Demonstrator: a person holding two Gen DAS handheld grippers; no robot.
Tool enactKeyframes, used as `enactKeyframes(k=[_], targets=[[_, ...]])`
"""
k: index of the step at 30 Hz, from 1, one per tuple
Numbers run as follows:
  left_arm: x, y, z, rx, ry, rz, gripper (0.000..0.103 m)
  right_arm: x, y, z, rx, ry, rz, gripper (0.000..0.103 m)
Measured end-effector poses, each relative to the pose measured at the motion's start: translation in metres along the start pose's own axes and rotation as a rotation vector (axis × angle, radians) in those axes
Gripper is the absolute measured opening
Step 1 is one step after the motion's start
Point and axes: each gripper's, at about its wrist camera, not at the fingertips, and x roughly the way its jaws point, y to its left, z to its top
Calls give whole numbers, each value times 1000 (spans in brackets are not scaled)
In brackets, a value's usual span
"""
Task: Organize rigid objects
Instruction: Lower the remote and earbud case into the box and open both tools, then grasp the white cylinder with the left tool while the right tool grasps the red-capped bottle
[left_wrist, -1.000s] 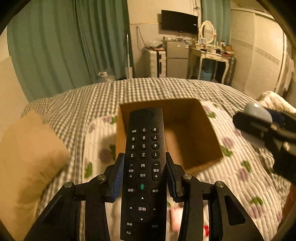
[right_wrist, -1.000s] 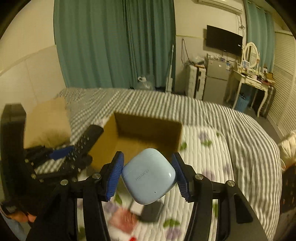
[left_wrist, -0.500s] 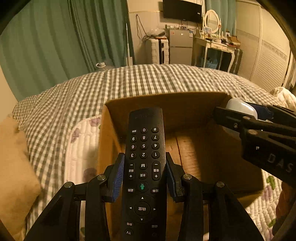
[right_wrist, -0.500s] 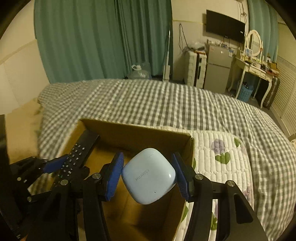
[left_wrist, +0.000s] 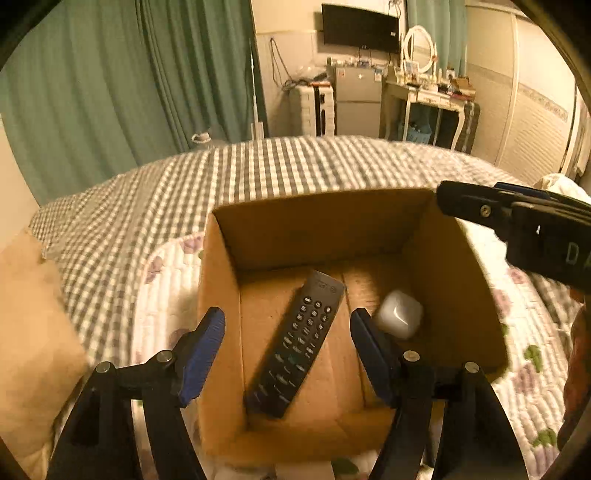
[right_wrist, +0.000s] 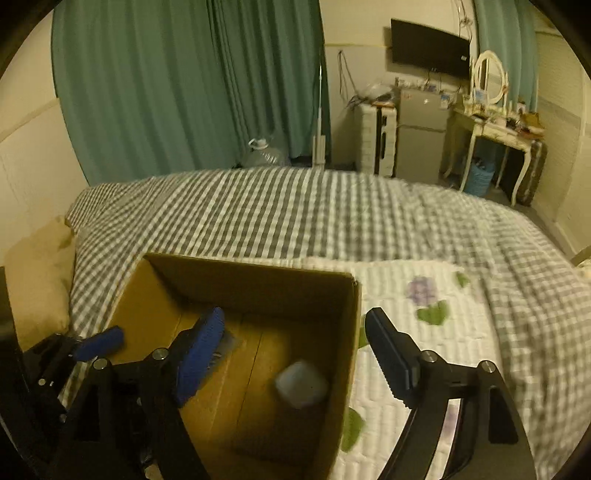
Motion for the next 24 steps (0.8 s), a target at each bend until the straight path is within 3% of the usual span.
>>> enactKeyframes(k=[2,6,14,19,24], targets=[[-24,2,-1,-11,-8,2,74,-26,1,3,-13,-15,-31,81],[-76,7,-9,-15,-48,18,89,-85,8,-1,-34,-53,-82,89],[-153,29,-46,-41,-107,35,96,-189,43,-27,-91,-107,-140,102],[-164,40,-84,-49,-93,51,96,-211,64,-63,-102,-95,-135,103],[-147,47,-134,-58,-60,47,97,-196,77,-122,-103,-36,-128,103]])
